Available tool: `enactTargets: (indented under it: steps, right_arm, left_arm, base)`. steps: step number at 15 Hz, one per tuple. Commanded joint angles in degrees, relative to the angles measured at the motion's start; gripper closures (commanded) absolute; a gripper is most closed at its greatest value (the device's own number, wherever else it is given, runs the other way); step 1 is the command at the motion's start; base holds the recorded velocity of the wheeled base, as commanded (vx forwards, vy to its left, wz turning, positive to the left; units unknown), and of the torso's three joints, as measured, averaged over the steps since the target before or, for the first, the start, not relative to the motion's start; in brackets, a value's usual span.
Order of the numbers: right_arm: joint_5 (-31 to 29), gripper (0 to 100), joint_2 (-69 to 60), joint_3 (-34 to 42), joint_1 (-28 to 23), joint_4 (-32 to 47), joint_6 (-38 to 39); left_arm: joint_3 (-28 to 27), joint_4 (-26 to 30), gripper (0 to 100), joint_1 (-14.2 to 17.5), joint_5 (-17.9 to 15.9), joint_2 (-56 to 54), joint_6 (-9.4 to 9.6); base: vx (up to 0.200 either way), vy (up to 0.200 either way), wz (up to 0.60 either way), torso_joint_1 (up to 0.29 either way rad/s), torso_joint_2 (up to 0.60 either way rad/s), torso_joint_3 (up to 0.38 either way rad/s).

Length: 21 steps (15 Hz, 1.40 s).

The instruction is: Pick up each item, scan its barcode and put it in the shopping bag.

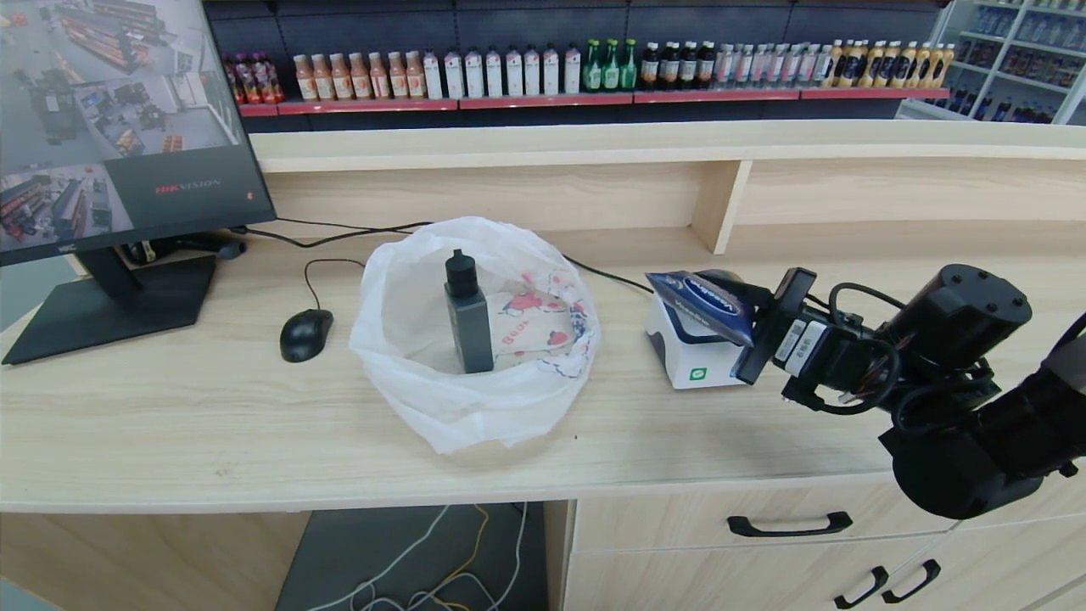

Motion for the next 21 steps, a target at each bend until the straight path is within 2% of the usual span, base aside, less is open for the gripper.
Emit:
enactTargets:
  steps: [1, 5, 8, 12, 16, 19, 20, 21]
  right_arm:
    - [0.04, 100, -0.44, -0.09, 0.01, -0.06, 0.13]
    - [-0.57, 100, -2.02, -0.88, 0.45, -0.06, 2.33]
    - [-4.53, 100, -6.51, -1.32, 2.29, -0.06, 8.74]
    - [-11.30, 100, -10.55, -0.53, 2.29, -0.06, 20.96]
    - [-21.75, 100, -14.33, 1.06, 2.38, -0.06, 35.20]
    - [-23.07, 100, -14.68, 3.87, 1.85, -0.06, 45.39]
    - [-23.51, 100, -14.59, 4.04, 1.76, -0.06, 46.71]
    - [-26.33, 100, -13.71, 4.13, 1.76, -0.06, 48.56]
  left_arm:
    - [0.00, 0.00, 0, 0.01, 0.03, 0.00, 0.01]
    - [0.00, 0.00, 0, 0.01, 0.03, 0.00, 0.01]
    - [0.00, 0.00, 0, 0.01, 0.03, 0.00, 0.01]
    - [0.00, 0.00, 0, 0.01, 0.03, 0.00, 0.01]
    - [0.00, 0.00, 0, 0.01, 0.03, 0.00, 0.01]
    - [0.00, 0.00, 0, 0.01, 0.03, 0.00, 0.01]
    - [0.00, 0.00, 0, 0.01, 0.03, 0.00, 0.01]
    - [0.00, 0.00, 0, 0.01, 0.03, 0.00, 0.01]
  base:
    - [0.000, 0.000, 0.00, 0.000, 0.00, 0.000]
    - [0.000, 0.000, 0.00, 0.000, 0.00, 0.000]
    - [0.000, 0.000, 0.00, 0.000, 0.00, 0.000]
    - [0.000, 0.000, 0.00, 0.000, 0.00, 0.000]
    - [0.000, 0.000, 0.00, 0.000, 0.00, 0.000]
    - [0.000, 0.000, 0.00, 0.000, 0.00, 0.000]
    - [0.000, 0.000, 0.00, 0.000, 0.00, 0.000]
    - [0.000, 0.000, 0.00, 0.000, 0.00, 0.000]
